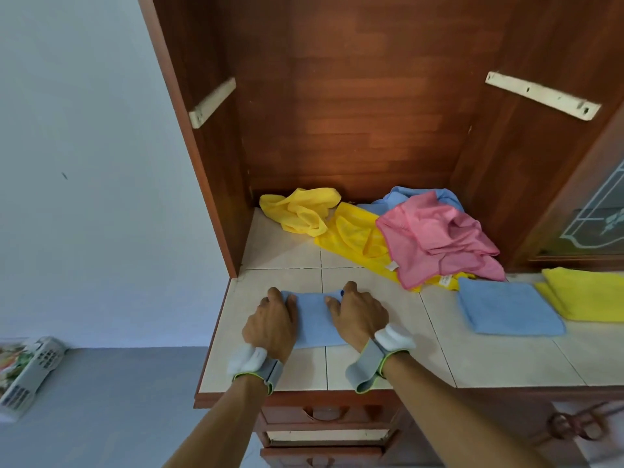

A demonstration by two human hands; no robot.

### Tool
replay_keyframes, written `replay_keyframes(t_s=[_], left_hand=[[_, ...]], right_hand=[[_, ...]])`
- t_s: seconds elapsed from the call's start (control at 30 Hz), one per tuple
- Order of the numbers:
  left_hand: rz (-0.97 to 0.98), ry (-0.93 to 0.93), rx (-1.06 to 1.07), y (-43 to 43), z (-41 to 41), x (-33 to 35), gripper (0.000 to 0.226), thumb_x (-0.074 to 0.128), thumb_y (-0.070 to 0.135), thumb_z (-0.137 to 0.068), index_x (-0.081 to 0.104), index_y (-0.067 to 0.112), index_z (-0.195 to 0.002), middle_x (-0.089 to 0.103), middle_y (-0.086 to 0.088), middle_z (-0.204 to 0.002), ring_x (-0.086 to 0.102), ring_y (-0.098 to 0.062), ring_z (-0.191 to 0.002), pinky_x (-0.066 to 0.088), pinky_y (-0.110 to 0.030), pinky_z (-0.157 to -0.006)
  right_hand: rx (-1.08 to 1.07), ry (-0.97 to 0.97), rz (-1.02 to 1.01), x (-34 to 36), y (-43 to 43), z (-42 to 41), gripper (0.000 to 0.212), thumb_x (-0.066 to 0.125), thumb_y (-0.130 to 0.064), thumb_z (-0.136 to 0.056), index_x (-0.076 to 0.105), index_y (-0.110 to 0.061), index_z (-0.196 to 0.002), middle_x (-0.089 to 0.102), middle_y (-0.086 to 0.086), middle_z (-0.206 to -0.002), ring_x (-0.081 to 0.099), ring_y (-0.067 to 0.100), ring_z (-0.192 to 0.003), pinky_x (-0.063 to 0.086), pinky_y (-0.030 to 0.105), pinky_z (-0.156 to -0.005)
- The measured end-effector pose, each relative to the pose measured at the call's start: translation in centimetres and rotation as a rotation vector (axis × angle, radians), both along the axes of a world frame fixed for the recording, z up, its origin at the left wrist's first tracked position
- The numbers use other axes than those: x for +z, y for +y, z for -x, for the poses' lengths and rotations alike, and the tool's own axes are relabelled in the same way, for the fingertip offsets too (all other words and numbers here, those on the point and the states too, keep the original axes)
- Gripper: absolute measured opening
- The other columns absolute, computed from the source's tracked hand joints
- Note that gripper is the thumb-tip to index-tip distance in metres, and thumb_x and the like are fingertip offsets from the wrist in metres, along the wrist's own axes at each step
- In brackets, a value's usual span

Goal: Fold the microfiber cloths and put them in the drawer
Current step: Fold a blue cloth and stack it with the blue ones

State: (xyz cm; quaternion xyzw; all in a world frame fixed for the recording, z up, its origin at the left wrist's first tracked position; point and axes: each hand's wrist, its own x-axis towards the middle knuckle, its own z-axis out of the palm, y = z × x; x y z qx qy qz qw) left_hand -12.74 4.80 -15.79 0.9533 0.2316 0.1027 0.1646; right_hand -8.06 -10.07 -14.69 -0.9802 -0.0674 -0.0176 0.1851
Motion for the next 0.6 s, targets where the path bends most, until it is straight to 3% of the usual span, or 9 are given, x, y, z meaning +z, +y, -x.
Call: replay_keyframes(t_s=[0.13,0.23,0.3,0.47,0.6], left_hand=[[-0.052,0.025,0.028,-0.2,-0.2,-0.5,0.046,0.038,0.051,-0.099,0.052,0.009,-0.109,0.052,-0.012,-0.108,0.064,-0.033,-0.087,0.041,-0.034,-0.062],[-0.118,-0.022,-0.018,-0.5,-0.4,-1.0,0.036,0.056,0.041,-0.094,0.058,0.006,-0.095,0.057,-0.016,-0.093,0.058,-0.036,-0.080,0.044,-0.038,-0.062],[-0.120,-0.054,-0.052,-0.6,-0.7,-1.0,0.033,0.053,0.039,-0.095,0.056,0.007,-0.095,0.059,-0.015,-0.090,0.057,-0.035,-0.080,0.046,-0.040,-0.066],[0.227,-0.239,-0.236,-3.7,-1.9,0.8,0.024,0.043,0.036,-0.101,0.044,0.012,-0.103,0.061,-0.009,-0.084,0.063,-0.038,-0.079,0.039,-0.034,-0.063],[0.442,-0.316,-0.384,-10.2,-4.4,3.2,0.028,0.045,0.035,-0.100,0.044,0.015,-0.121,0.068,-0.017,-0.101,0.062,-0.042,-0.093,0.042,-0.039,-0.070]], right_hand=[[-0.015,-0.060,0.055,-0.4,0.2,0.3,0.046,0.041,-0.054,-0.096,0.055,-0.011,-0.109,0.063,0.013,-0.110,0.061,0.036,-0.101,0.045,0.038,-0.080],[-0.011,-0.106,0.086,-0.7,-0.1,0.3,0.050,0.043,-0.055,-0.095,0.059,-0.010,-0.109,0.058,0.015,-0.110,0.056,0.036,-0.102,0.042,0.040,-0.084],[0.010,-0.067,0.014,-0.5,-0.8,0.3,0.047,0.042,-0.053,-0.096,0.053,-0.010,-0.112,0.058,0.014,-0.112,0.055,0.035,-0.105,0.042,0.039,-0.086],[0.013,0.030,-0.486,1.4,-5.8,-0.2,0.034,0.052,-0.041,-0.096,0.042,-0.015,-0.113,0.057,0.003,-0.097,0.060,0.033,-0.097,0.041,0.033,-0.071],[-0.092,-0.106,-0.521,3.1,-12.8,-1.9,0.031,0.056,-0.039,-0.094,0.045,-0.018,-0.114,0.061,0.006,-0.098,0.061,0.033,-0.097,0.044,0.034,-0.072]])
